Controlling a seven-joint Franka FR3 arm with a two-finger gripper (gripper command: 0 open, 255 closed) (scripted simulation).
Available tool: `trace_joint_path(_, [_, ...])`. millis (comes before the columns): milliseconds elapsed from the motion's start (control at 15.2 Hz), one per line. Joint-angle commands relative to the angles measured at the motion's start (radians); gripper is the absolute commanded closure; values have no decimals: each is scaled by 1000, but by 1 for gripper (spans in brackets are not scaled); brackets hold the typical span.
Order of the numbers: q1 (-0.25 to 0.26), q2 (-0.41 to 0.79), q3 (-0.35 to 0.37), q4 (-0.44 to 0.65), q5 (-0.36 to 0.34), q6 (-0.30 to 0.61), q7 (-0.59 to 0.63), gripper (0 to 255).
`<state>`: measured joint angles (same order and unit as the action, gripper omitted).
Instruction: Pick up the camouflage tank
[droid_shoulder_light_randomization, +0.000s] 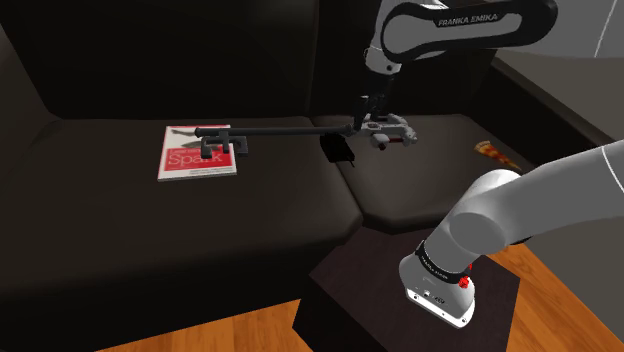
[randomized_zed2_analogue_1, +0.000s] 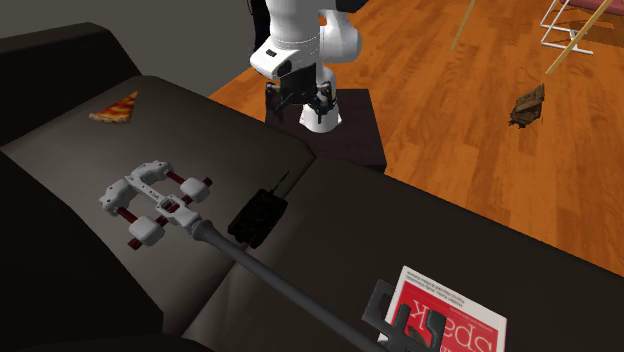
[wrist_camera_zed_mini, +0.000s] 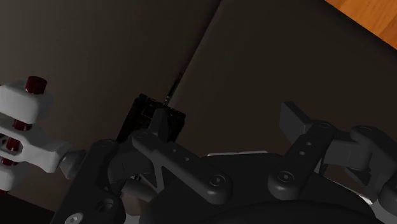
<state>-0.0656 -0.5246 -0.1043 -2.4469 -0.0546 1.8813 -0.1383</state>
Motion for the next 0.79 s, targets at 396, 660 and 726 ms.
trace_joint_path(396, [-31, 280, -78, 67, 8, 233, -54, 0])
trace_joint_path(660, [-43, 427, -110, 130, 39, 325, -88, 0])
trace_joint_path(726, [-47, 465, -116, 149, 50, 345, -98, 0])
